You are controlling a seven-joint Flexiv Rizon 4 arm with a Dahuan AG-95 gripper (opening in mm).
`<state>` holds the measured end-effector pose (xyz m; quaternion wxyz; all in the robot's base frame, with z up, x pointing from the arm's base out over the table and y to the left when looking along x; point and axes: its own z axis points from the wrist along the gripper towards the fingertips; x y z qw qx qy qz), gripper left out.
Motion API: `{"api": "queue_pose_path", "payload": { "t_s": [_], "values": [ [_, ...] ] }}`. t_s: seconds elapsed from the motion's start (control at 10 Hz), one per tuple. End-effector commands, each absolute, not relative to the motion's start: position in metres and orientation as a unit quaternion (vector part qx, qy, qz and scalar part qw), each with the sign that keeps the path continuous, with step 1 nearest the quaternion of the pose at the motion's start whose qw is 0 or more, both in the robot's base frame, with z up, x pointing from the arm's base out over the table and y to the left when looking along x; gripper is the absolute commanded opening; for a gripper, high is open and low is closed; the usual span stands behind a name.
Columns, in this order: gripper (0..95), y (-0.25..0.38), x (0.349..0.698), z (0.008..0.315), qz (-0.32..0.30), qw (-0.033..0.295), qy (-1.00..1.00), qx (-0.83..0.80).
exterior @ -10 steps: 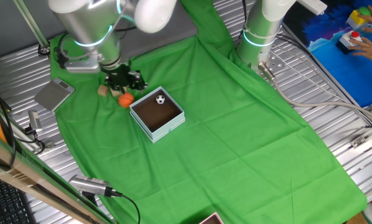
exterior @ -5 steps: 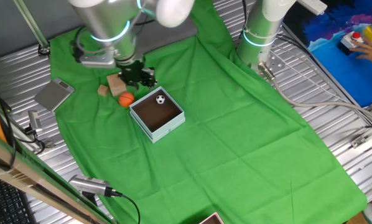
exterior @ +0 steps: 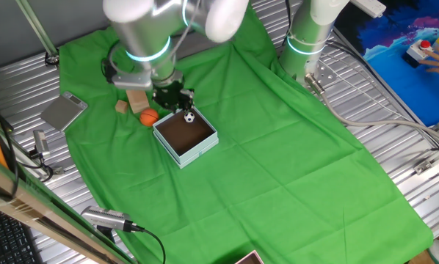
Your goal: Take everything out of the gift box
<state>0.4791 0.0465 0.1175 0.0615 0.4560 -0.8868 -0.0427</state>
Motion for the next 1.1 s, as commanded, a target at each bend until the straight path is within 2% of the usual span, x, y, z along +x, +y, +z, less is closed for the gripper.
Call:
{"api": "queue_pose_path", "payload": {
  "t_s": [0.1, 1.1],
  "values": [
    [19.0, 0.049, 0.477, 0.115, -0.042, 0.061, -0.887, 0.456],
    [19.0, 0.049, 0.46, 0.098, -0.033, 0.045, -0.887, 0.458]
  ]
}}
